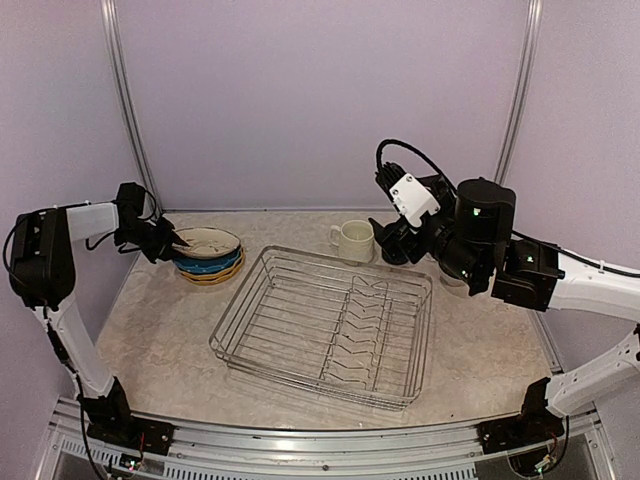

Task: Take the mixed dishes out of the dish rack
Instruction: Place the plate on the plate.

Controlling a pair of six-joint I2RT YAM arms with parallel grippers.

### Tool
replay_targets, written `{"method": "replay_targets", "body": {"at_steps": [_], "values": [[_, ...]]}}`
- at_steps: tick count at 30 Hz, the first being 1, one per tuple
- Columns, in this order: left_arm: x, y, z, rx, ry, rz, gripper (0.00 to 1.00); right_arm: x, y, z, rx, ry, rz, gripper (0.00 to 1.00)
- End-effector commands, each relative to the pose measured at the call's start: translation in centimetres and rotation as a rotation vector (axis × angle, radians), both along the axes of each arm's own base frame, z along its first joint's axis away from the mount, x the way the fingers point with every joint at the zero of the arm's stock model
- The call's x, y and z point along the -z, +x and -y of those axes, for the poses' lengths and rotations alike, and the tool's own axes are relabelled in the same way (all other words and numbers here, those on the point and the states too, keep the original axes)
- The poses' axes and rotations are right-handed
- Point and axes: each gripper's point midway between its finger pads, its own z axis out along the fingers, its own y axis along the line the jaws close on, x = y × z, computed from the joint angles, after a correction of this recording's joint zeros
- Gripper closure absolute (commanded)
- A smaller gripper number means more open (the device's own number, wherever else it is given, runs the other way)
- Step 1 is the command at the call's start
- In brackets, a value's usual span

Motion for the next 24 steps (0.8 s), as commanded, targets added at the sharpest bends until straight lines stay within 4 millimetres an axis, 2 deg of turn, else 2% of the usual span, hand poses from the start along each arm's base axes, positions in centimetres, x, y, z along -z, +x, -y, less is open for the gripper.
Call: {"method": "replay_targets", "body": {"at_steps": [1,3,6,8,15,18,21,24], "values": [[-2.3,0.8,-0.3,0.029,0.046,0.094,0.64,0.6,0.4,0.5,0.021,0.008,-0.015,0.06],[-2.4,0.3,-0.4,0.034,0.067,0.096,0.54,-0.2,0.7,1.0,0.033,0.062,-0.025,0.05],[-2.9,-0.4,-0.7,0.036,0.095,0.099,0.45,-1.7,1.5,2.1,0.012,0.206,-0.074,0.01],[-3.2,-0.9,-0.9,0.036,0.112,0.100,0.36,-2.2,2.8,3.4,0.008,0.319,-0.136,0.00],[-6.1,-3.0,-1.4,0.023,0.159,0.139,0.10,0.1,6.8,8.4,0.158,0.511,-0.355,0.00],[-8.5,-4.2,-1.9,0.008,0.198,0.174,0.04,0.3,7.9,11.6,0.243,0.616,-0.409,0.00],[-12.2,-5.5,-2.2,-0.007,0.237,0.250,0.01,-0.7,7.6,14.3,0.330,0.671,-0.387,0.00],[-17.3,-7.3,-2.3,-0.020,0.267,0.381,0.01,-1.6,6.7,18.0,0.481,0.692,-0.311,0.00]]}}
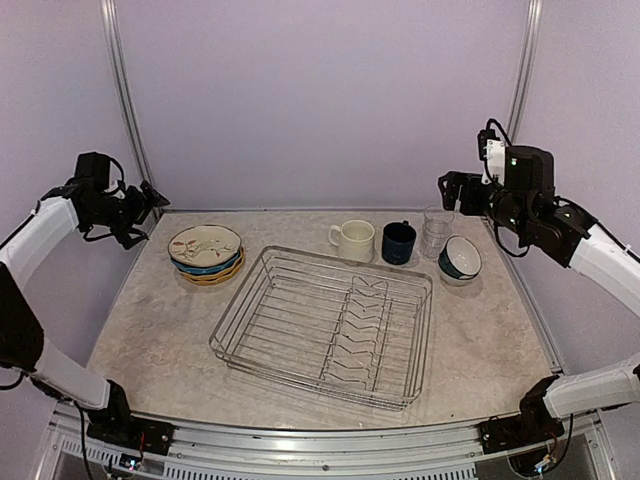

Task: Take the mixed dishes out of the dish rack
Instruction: Place the plate on the plate, then reset both arms

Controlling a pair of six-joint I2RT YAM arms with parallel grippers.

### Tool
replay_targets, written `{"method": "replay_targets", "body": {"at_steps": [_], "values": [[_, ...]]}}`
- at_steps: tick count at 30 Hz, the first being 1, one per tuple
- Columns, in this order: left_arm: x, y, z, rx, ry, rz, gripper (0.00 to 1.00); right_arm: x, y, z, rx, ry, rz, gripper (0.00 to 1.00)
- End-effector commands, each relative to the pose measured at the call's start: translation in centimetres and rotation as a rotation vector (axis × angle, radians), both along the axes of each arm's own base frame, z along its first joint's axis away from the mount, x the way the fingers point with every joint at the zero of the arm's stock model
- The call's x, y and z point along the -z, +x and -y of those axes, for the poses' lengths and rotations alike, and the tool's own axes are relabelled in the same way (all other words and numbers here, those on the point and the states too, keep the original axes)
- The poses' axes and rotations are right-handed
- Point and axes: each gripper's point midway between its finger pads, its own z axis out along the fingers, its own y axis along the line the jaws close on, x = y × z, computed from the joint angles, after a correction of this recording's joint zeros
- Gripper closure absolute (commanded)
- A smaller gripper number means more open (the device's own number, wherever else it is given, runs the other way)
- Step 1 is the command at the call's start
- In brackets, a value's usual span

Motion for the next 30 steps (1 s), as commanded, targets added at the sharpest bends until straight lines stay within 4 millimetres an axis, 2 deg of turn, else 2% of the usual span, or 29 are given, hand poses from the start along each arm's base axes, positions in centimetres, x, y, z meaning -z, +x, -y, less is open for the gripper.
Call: {"method": "replay_targets", "body": {"at_steps": [1,5,8,12,16,18,21,23,25,27,30], "values": [[-7.2,-3.3,-0.6,-0.015,0.082,0.176,0.01,-2.8,-2.4,5.1,0.209,0.073,0.033,0.00],[-13.6,-6.5,-1.0,-0.040,0.153,0.373,0.01,-4.6,-5.0,8.3,0.291,0.053,0.127,0.00],[-17.3,-9.3,-1.1,-0.055,0.210,0.533,0.01,-4.9,-7.2,10.1,0.322,0.040,0.188,0.00],[-18.5,-12.1,-1.3,-0.074,0.254,0.650,0.01,-3.8,-9.3,11.2,0.317,0.052,0.230,0.00],[-16.9,-13.6,-1.0,-0.075,0.244,0.697,0.01,-1.5,-10.8,12.1,0.319,0.096,0.237,0.00],[-13.9,-13.7,-0.5,-0.057,0.223,0.681,0.01,-0.2,-11.8,12.5,0.316,0.141,0.242,0.00],[-10.7,-14.5,0.3,-0.031,0.181,0.689,0.01,2.3,-12.6,12.5,0.291,0.195,0.247,0.00],[-8.7,-14.8,1.1,-0.010,0.155,0.702,0.01,4.6,-13.0,12.6,0.284,0.225,0.246,0.00],[-7.0,-15.1,2.1,0.024,0.134,0.740,0.01,6.2,-13.6,12.9,0.284,0.248,0.261,0.00],[-6.2,-15.6,3.6,0.077,0.116,0.812,0.01,7.6,-14.3,13.7,0.310,0.281,0.278,0.00],[-3.9,-15.8,5.1,0.106,0.136,0.824,0.01,9.9,-15.0,15.2,0.381,0.320,0.260,0.00]]}}
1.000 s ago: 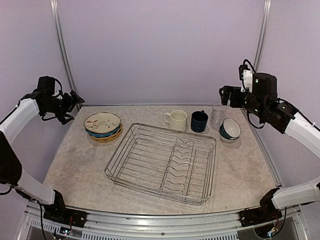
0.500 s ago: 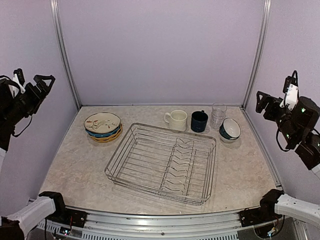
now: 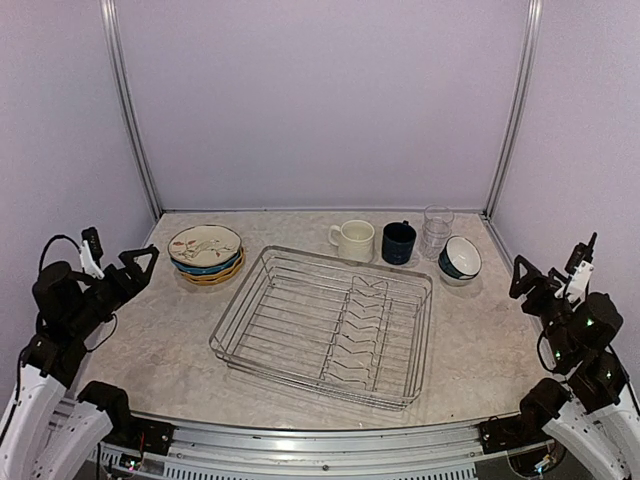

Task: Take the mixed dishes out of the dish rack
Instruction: Reset both arms

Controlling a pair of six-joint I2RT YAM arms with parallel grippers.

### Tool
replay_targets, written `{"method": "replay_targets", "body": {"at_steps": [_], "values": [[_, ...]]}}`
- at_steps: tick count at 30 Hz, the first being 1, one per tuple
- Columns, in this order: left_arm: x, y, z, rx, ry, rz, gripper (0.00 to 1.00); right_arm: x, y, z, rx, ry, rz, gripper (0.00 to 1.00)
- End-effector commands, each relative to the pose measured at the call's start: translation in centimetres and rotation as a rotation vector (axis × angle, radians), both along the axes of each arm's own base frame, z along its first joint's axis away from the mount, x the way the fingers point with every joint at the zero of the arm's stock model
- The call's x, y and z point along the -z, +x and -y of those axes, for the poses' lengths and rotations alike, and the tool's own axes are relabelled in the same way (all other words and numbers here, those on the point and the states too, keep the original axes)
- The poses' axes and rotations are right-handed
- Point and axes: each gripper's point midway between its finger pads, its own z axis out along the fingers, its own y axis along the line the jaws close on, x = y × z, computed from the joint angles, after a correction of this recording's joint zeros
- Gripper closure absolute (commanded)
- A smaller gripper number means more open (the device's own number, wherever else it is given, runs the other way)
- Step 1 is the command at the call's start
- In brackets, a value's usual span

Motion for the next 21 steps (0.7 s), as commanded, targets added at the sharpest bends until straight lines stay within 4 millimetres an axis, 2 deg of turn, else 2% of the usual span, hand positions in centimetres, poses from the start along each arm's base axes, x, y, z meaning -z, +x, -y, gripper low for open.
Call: {"method": "replay_targets", "body": {"at_steps": [1,5,7,14,16,21], "values": [[-0.8,-0.3,1.9,0.029,0.021,0.161,0.01,2.3,-0.6,1.9,0.091,0.095,-0.026,0.00],[1.6,-0.9,4.0,0.055,0.056,0.175,0.01,4.3,-0.4,1.8,0.096,0.103,-0.066,0.00],[2.2,-1.3,4.1,0.032,0.077,0.192,0.01,4.5,-0.2,1.5,0.080,0.093,-0.062,0.00],[3.1,-2.3,1.1,-0.130,0.086,0.230,0.01,4.8,0.3,0.9,0.059,0.078,-0.029,0.00],[2.2,-2.8,0.2,-0.166,0.067,0.257,0.01,5.0,0.2,1.6,0.104,0.104,-0.029,0.00],[2.3,-2.5,-0.2,-0.199,0.081,0.253,0.01,4.6,0.0,2.1,0.131,0.085,-0.026,0.00]]}}
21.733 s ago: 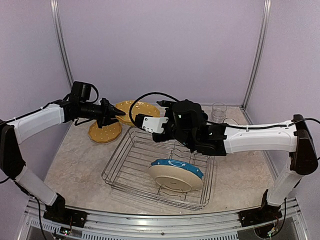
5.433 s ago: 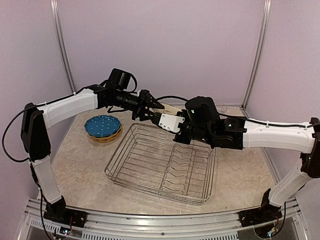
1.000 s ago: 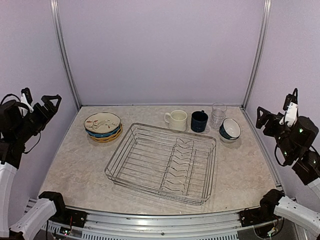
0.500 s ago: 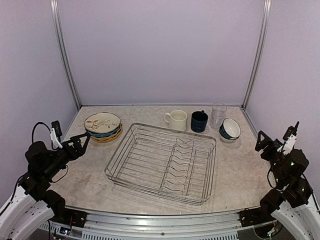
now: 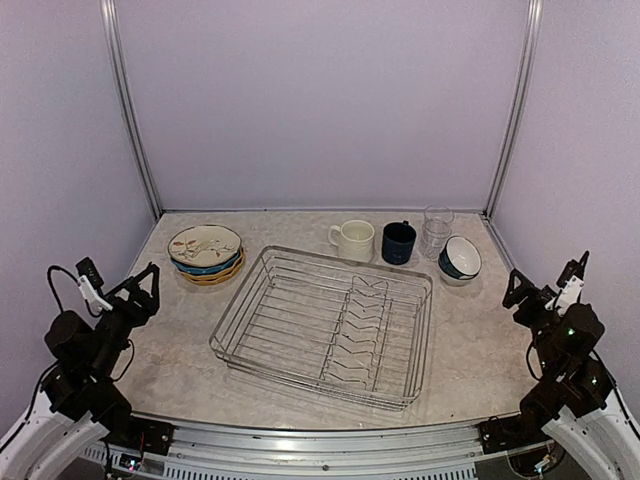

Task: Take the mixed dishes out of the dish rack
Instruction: Reset both arms

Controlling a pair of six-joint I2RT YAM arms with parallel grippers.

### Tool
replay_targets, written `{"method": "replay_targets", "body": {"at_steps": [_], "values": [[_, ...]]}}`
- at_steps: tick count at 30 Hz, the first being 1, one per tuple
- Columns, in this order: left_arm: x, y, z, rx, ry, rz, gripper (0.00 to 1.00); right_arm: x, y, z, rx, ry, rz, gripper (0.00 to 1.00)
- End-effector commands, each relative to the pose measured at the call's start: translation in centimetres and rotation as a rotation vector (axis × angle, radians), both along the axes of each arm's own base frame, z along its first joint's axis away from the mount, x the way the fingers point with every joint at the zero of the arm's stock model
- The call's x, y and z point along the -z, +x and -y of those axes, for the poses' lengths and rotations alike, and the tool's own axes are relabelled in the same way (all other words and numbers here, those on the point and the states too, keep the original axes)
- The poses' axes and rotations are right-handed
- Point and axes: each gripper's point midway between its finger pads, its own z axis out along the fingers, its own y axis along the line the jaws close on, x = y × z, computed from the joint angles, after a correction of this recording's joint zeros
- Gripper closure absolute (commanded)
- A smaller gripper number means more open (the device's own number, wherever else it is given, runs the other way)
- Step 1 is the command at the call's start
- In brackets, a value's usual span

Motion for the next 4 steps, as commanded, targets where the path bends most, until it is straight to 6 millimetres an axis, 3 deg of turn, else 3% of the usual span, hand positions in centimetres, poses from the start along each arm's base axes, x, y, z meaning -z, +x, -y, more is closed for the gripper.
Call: {"method": "replay_targets", "body": {"at_steps": [1,4], "values": [[0.45,0.20,-1.37,-0.086,0.019,-0.006,0.01,-0.63,-0.26,0.97,0.052,-0.001,0.025,0.00],[0.38,0.10,-1.71,-0.100,0.010,-0.005,0.01,-0.41,-0.26,1.18,0.067,0.003,0.023,0.00]]}}
